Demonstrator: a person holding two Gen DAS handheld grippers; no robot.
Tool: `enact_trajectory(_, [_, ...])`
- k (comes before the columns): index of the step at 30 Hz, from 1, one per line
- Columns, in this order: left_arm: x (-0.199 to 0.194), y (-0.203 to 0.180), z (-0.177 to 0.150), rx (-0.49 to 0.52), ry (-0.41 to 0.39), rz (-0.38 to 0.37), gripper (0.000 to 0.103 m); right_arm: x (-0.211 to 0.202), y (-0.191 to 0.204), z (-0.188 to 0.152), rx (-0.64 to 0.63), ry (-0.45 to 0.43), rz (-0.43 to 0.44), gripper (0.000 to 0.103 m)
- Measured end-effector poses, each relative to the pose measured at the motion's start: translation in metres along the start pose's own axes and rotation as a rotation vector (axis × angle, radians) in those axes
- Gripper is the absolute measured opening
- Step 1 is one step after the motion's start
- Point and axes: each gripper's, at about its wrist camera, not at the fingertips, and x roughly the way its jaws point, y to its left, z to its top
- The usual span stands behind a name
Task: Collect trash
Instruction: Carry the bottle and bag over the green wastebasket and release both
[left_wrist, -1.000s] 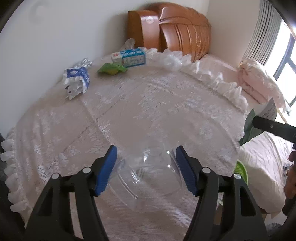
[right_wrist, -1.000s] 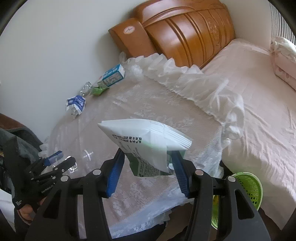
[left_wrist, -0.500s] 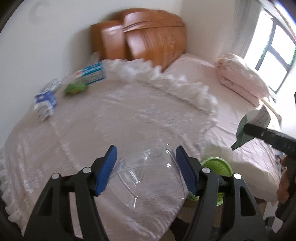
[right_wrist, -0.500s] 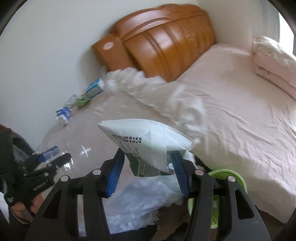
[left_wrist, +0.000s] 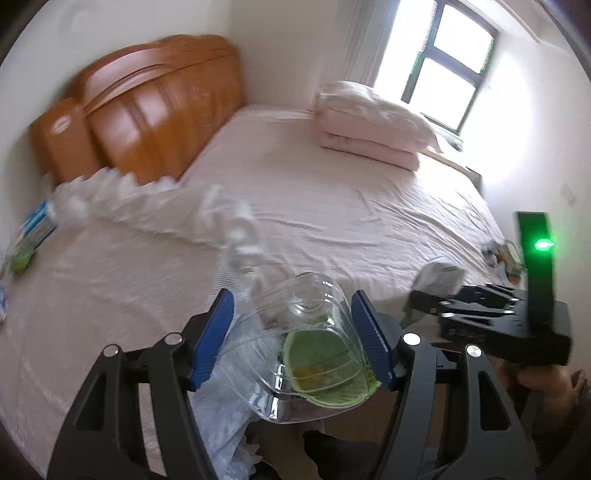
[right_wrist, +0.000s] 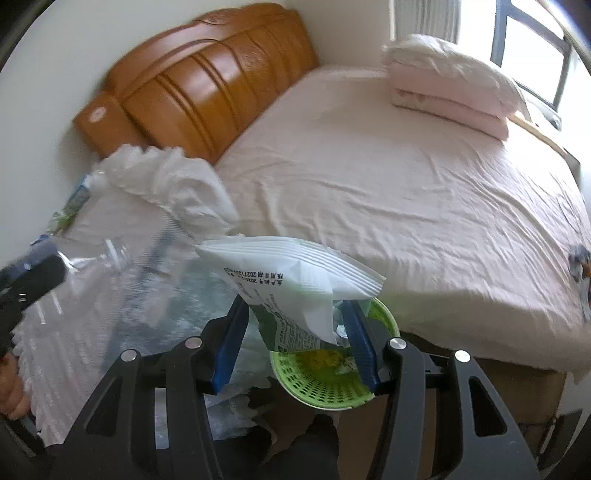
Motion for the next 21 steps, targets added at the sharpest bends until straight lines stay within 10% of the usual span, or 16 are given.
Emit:
enact_trajectory(5, [0.010, -0.030, 0.003, 0.064, 0.013, -0.019, 0.064, 0.026, -0.019, -0.008, 0.013, 0.066, -0.002, 0.055])
enact_trajectory(9, [0.017, -0.037, 0.005, 0.085, 0.030, -0.026, 0.064, 0.041, -0.023, -0.008, 0.039, 0.096, -0.056, 0.101])
enact_trajectory(21, [0.033, -0.051, 0.008, 0.129, 0.067, -0.053, 0.064, 0.034, -0.076, -0.007, 0.157, 0.085, -0.184, 0.101])
